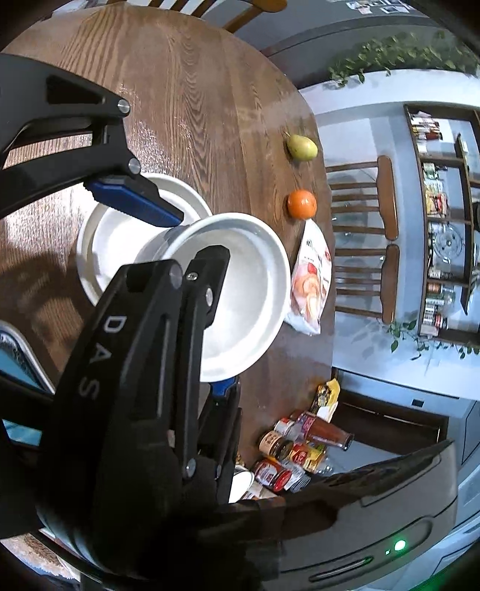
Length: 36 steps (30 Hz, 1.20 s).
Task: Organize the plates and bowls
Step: 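Lower the ramekin into the medium white bowl with the right gripper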
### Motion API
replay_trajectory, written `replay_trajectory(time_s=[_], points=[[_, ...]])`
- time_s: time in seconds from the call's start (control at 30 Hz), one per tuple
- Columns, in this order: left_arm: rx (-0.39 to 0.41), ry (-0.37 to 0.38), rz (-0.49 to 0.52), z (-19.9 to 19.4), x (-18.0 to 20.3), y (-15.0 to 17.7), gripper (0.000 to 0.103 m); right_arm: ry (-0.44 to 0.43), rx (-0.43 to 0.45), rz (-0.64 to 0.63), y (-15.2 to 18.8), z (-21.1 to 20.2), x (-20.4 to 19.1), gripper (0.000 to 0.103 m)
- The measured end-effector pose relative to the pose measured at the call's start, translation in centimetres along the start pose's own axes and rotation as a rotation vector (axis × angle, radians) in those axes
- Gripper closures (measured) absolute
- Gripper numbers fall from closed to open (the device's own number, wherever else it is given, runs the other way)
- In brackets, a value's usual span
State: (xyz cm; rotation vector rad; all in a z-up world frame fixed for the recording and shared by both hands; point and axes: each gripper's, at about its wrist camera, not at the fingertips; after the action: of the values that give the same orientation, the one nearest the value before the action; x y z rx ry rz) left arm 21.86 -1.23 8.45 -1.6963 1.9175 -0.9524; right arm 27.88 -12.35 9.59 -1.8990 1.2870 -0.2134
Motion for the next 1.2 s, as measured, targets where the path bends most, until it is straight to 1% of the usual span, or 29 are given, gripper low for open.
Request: replay_trajectory(time_s=[0.1,0.2,0.4,0.57,0.67,0.9,1.2], points=[[0.003,0.000,-0.026,0.3,-1.0,0.4,0.031,-0.006,-0.012,-0.012,-0.1,0.9,-0.5,0.046],[-0.015,0.003,-0.043,0.9,-1.6,0.6,0.031,-0.001,-0.031,-0.033,-0.1,1.9,-0.9,0.046],[-0.025,0.017,-0.055,1.7,-1.6,0.8,0.031,0.016,-0.066,-0.042,0.1,3.1,-0.8,0.046],[-0.035,0.011,-0.058,2.1,-1.7,0.9,0.031,0.022,-0.075,-0.052,0.2,3.5,-0.9,0.046],[-0.053,0.015,-0.063,2.7,-1.8,1.0,0.031,0.020,-0.081,-0.055,0.3,3.9,-1.0,0.046],[-0.092,0.019,-0.075,3.7,-2.1,1.2,0.031,0.018,-0.128,-0.031,0.6,5.4,-0.3,0.046],[-0.105,0.029,-0.079,4.5,-2.4,1.3,0.031,0.026,-0.140,-0.026,0.7,6.0,-0.2,0.046]])
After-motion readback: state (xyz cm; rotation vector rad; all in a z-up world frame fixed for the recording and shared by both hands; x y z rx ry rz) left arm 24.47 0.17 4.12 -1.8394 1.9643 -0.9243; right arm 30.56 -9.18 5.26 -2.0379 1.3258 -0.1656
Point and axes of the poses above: each gripper's, at about its wrist camera, not at the fingertips, and z roughly the way its jaws point, x to its right, y to its underside
